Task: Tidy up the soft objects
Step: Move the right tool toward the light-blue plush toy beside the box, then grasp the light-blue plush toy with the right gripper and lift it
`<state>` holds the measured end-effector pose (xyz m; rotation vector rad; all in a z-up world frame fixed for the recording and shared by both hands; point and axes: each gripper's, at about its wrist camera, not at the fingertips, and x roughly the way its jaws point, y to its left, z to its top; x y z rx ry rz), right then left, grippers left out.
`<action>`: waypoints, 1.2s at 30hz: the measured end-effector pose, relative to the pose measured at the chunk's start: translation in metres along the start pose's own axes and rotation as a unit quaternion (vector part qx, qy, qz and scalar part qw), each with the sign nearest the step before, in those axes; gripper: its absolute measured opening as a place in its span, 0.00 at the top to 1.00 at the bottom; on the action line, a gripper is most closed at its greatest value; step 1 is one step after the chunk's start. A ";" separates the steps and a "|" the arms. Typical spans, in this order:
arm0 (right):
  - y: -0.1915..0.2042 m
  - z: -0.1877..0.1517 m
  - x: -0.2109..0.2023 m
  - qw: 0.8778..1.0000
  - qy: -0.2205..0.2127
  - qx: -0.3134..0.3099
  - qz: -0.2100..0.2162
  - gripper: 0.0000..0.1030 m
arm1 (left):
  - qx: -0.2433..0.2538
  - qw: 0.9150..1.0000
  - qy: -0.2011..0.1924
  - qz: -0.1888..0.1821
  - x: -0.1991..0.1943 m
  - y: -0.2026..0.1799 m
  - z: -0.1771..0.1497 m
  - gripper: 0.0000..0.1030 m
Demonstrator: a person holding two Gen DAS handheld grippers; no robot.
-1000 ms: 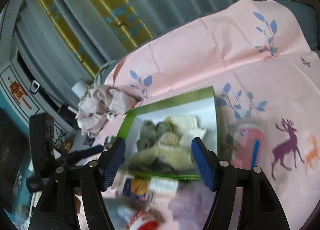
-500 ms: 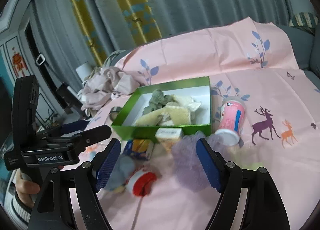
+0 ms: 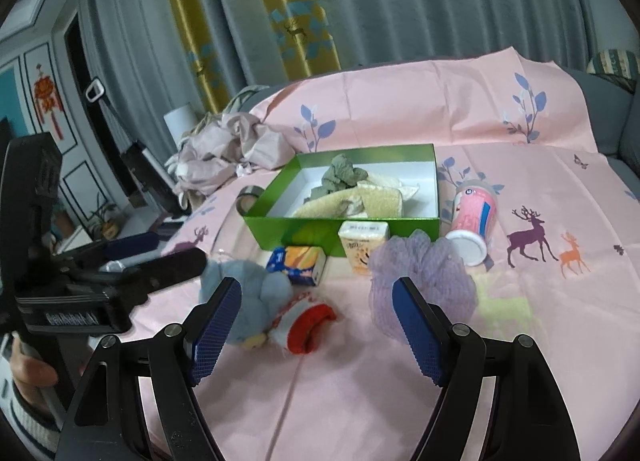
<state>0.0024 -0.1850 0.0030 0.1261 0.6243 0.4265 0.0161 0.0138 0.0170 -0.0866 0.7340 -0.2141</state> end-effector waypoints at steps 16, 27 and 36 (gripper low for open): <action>0.024 -0.038 0.025 0.998 0.054 -0.024 0.021 0.24 | -0.113 0.992 0.037 -0.047 0.004 0.075 -0.050 0.01; 0.053 -0.059 0.049 0.992 0.089 -0.055 0.072 0.24 | -0.110 0.989 0.047 -0.092 0.017 0.077 -0.066 0.01; 0.066 -0.065 0.075 0.988 0.115 -0.062 0.086 0.24 | -0.121 0.985 0.059 -0.110 0.032 0.086 -0.069 0.01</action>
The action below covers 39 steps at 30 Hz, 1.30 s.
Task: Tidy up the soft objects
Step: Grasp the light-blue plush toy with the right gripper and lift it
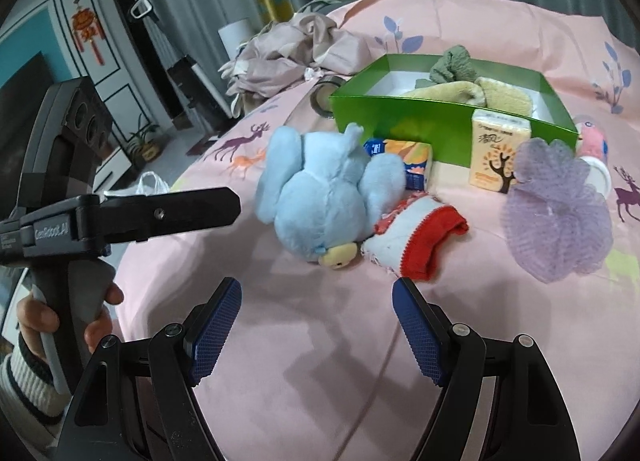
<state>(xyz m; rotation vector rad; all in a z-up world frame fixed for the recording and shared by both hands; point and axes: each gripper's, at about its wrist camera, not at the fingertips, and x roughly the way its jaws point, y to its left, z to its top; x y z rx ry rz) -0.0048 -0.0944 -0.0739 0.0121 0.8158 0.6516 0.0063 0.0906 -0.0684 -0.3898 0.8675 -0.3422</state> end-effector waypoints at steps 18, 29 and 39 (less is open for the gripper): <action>0.016 0.026 0.037 0.997 -0.005 -0.069 -0.028 0.24 | 0.016 0.999 0.033 -0.025 0.032 0.005 0.022 0.01; 0.013 0.040 0.061 0.996 0.002 -0.076 -0.036 0.25 | 0.026 0.997 0.051 -0.048 0.048 0.008 0.031 0.04; 0.013 0.039 0.066 0.997 0.005 -0.076 -0.026 0.35 | 0.008 0.996 0.064 -0.065 0.056 0.009 0.029 0.47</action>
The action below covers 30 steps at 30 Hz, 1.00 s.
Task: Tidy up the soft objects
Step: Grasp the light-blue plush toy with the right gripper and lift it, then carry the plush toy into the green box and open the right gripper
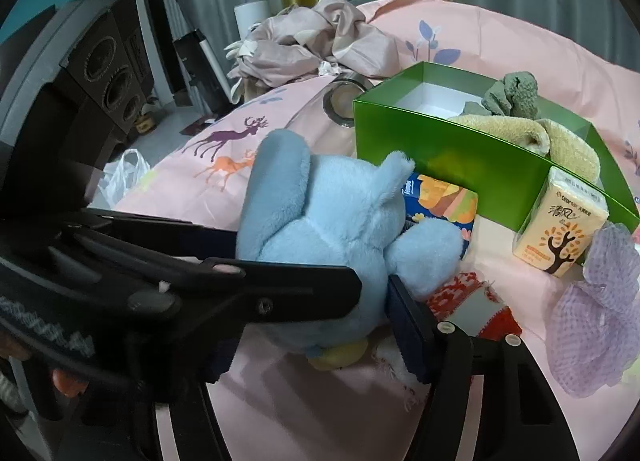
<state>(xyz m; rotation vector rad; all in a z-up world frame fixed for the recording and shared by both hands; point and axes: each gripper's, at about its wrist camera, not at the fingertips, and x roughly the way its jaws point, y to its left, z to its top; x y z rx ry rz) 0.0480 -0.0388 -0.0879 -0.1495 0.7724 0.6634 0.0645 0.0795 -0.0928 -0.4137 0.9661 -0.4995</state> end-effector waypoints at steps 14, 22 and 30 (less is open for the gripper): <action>0.015 0.006 -0.042 0.997 -0.074 -0.017 0.020 0.38 | 0.054 0.997 -0.055 0.021 -0.045 -0.040 -0.005 0.47; 0.020 0.012 -0.075 0.993 -0.111 -0.026 0.015 0.38 | 0.086 0.993 -0.073 0.028 -0.063 -0.068 0.000 0.47; 0.012 0.023 -0.091 0.992 -0.123 -0.019 0.006 0.38 | 0.103 0.992 -0.075 0.026 -0.064 -0.088 0.015 0.47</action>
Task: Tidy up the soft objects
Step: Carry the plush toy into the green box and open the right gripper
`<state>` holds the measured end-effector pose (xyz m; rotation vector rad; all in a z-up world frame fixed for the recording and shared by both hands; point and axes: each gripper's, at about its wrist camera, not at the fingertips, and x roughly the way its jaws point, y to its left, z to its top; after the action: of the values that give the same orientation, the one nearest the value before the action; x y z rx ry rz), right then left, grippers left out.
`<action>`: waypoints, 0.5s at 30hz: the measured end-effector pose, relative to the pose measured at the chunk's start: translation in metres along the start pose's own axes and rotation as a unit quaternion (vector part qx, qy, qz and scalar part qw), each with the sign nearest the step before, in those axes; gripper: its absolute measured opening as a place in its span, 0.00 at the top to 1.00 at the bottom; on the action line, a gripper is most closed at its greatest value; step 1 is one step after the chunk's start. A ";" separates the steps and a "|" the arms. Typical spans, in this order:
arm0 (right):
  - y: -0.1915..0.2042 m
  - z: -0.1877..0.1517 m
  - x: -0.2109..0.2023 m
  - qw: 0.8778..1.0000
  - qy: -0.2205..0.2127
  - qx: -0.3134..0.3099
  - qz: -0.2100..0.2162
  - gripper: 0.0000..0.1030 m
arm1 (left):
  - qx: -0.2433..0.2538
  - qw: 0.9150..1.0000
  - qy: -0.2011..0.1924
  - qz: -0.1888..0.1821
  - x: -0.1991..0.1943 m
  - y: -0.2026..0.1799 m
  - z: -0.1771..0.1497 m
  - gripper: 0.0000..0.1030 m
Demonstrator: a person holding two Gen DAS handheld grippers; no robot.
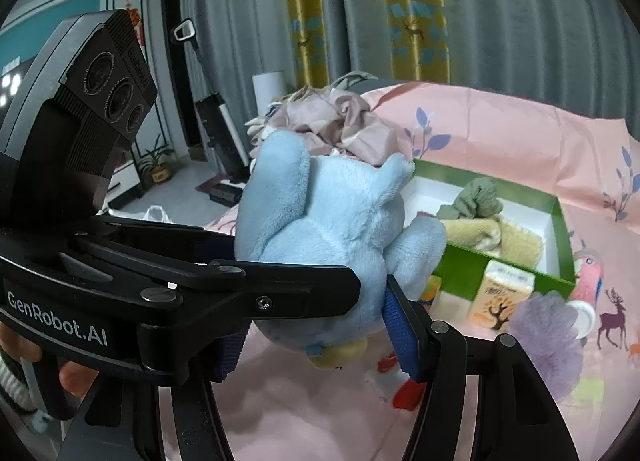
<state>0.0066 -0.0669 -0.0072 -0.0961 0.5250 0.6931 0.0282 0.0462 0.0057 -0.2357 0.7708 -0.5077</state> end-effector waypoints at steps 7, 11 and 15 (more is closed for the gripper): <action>-0.020 0.019 -0.004 1.000 -0.021 0.009 -0.004 0.38 | 0.023 1.000 -0.002 0.002 0.009 -0.014 0.030 0.47; -0.037 0.034 -0.003 0.999 -0.032 0.016 -0.009 0.38 | 0.031 1.000 -0.003 0.001 0.020 -0.016 0.051 0.47; -0.054 0.049 0.005 0.999 -0.039 0.025 -0.012 0.38 | 0.032 0.999 -0.001 0.002 0.035 -0.013 0.077 0.47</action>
<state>0.0651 -0.0928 0.0278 -0.0286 0.4661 0.6572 0.0998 0.0187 0.0433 -0.1752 0.7525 -0.5279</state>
